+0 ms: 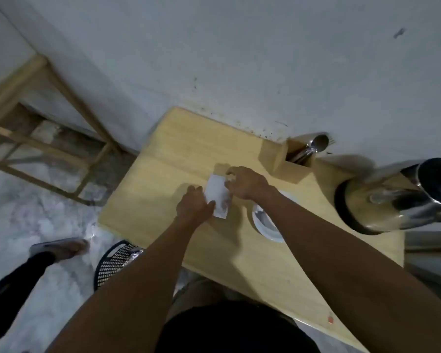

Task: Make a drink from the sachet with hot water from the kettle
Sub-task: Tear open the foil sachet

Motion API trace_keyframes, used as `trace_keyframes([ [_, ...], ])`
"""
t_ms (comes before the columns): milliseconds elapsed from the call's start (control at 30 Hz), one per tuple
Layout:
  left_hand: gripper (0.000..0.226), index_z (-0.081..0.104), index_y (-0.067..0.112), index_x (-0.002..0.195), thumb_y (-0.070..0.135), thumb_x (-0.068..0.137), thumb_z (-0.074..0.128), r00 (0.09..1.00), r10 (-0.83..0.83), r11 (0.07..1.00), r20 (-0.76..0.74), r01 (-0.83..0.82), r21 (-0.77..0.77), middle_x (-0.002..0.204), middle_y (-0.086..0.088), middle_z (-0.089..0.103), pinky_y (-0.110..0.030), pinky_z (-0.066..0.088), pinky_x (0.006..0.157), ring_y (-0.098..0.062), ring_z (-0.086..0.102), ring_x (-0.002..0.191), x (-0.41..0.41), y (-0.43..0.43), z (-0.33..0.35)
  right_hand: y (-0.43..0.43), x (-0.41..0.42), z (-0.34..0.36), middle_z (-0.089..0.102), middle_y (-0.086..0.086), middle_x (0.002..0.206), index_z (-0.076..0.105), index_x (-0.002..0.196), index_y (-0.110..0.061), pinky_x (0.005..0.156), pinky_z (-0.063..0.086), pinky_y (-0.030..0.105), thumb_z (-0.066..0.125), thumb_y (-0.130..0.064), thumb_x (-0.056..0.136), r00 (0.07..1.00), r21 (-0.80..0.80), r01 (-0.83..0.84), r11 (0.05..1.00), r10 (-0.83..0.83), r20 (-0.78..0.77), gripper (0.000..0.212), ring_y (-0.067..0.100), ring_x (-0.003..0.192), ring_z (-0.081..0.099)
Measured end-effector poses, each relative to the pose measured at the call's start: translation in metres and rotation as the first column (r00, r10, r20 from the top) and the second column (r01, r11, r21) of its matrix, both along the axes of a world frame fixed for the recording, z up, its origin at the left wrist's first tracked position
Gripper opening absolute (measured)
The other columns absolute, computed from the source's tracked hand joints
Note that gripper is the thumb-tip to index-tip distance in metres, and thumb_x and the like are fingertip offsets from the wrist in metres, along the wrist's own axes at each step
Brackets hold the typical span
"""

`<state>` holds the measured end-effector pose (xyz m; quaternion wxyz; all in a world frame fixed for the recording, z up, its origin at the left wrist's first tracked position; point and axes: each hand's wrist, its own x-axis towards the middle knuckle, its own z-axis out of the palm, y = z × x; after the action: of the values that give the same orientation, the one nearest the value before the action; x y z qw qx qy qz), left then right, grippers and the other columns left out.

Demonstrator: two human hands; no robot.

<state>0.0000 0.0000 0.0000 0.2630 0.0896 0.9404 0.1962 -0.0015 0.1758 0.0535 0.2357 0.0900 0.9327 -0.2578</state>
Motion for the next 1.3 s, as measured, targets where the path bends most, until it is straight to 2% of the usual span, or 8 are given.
trace_keyframes([
  [167, 0.044, 0.054, 0.014, 0.116, 0.043, 0.083, 0.060, 0.999, 0.013, 0.997, -0.046, -0.017, -0.080, 0.125, -0.012, 0.049, -0.043, 0.047, 0.088, -0.033, 0.056, 0.111, 0.001, 0.007, 0.018, -0.022, -0.010, -0.023, 0.045, 0.013, 0.133, 0.044, 0.135, -0.018, 0.092, 0.042, 0.043, 0.057, -0.039, 0.084, 0.996, 0.186, 0.053, 0.981, -0.067, 0.066, 0.057, 0.033, 0.123, 0.043],
  [333, 0.037, 0.055, 0.016, 0.114, 0.041, 0.086, 0.057, 0.997, 0.022, 0.998, -0.073, -0.026, -0.051, 0.120, -0.008, 0.052, -0.042, 0.045, 0.086, -0.030, 0.059, 0.103, 0.003, 0.002, 0.011, -0.026, -0.012, -0.035, 0.052, 0.017, 0.127, 0.044, 0.134, -0.014, 0.089, 0.045, 0.038, 0.062, -0.028, 0.084, 0.981, 0.073, 0.172, 0.982, -0.177, 0.074, 0.054, 0.035, 0.117, 0.050],
  [467, 0.034, 0.057, 0.016, 0.111, 0.039, 0.086, 0.055, 0.995, 0.037, 0.999, -0.089, -0.038, -0.014, 0.116, -0.009, 0.053, -0.042, 0.045, 0.085, -0.031, 0.060, 0.101, 0.006, 0.002, 0.012, -0.025, -0.009, -0.030, 0.061, 0.013, 0.100, 0.056, 0.092, -0.015, 0.069, 0.037, 0.029, 0.057, -0.021, 0.087, 0.983, -0.017, 0.173, 0.985, -0.171, 0.070, 0.007, 0.030, 0.092, 0.058],
  [633, 0.047, 0.058, 0.017, 0.117, 0.048, 0.082, 0.054, 0.966, 0.236, 0.958, -0.108, -0.212, 0.193, 0.113, -0.012, 0.062, -0.042, 0.048, 0.088, -0.032, 0.059, 0.105, -0.007, 0.000, 0.027, -0.021, 0.001, -0.002, 0.043, -0.001, 0.057, 0.040, 0.055, -0.017, 0.059, 0.032, 0.030, 0.061, -0.019, 0.088, 0.966, -0.246, 0.245, 0.938, -0.257, -0.017, 0.039, 0.013, 0.056, 0.040],
  [833, 0.016, 0.071, 0.017, 0.092, 0.027, 0.090, 0.058, 0.968, 0.201, 0.740, 0.150, -0.250, 0.624, 0.089, -0.002, 0.072, -0.022, 0.047, 0.073, -0.003, 0.063, 0.080, -0.031, 0.002, 0.071, -0.011, 0.025, 0.040, 0.049, 0.001, 0.064, 0.059, 0.071, 0.004, 0.056, 0.032, 0.027, 0.065, -0.021, 0.089, 0.911, -0.486, 0.342, 0.804, -0.412, -0.039, 0.031, 0.009, 0.058, 0.041],
  [933, 0.017, 0.069, 0.013, 0.089, 0.024, 0.092, 0.056, 0.977, 0.120, 0.722, 0.178, -0.209, 0.659, 0.087, -0.005, 0.070, -0.021, 0.047, 0.069, -0.004, 0.061, 0.074, -0.035, 0.008, 0.091, -0.003, 0.035, 0.057, 0.047, 0.000, 0.060, 0.052, 0.064, -0.011, 0.055, 0.033, 0.026, 0.059, -0.021, 0.094, 0.888, -0.508, 0.339, 0.792, -0.447, -0.104, 0.032, 0.008, 0.055, 0.040],
  [1100, 0.020, 0.068, 0.014, 0.079, 0.022, 0.092, 0.055, 0.987, -0.048, 0.704, 0.152, -0.074, 0.707, 0.082, -0.005, 0.068, -0.024, 0.045, 0.070, -0.010, 0.059, 0.075, -0.031, 0.026, 0.119, 0.011, 0.051, 0.081, 0.044, 0.009, 0.066, 0.054, 0.073, 0.006, 0.055, 0.030, 0.028, 0.055, -0.023, 0.096, 0.894, -0.475, 0.275, 0.836, -0.405, -0.194, 0.037, 0.013, 0.059, 0.039],
  [1300, 0.017, 0.069, 0.019, 0.081, 0.026, 0.091, 0.056, 0.983, -0.172, 0.738, 0.062, 0.087, 0.669, 0.085, -0.021, 0.067, -0.029, 0.043, 0.067, -0.014, 0.055, 0.071, -0.024, 0.037, 0.136, 0.032, 0.062, 0.108, 0.072, -0.002, 0.094, 0.074, 0.099, -0.011, 0.066, 0.044, 0.006, 0.064, -0.023, 0.093, 0.845, -0.473, 0.235, 0.849, -0.419, -0.333, 0.017, 0.006, 0.081, 0.063],
])
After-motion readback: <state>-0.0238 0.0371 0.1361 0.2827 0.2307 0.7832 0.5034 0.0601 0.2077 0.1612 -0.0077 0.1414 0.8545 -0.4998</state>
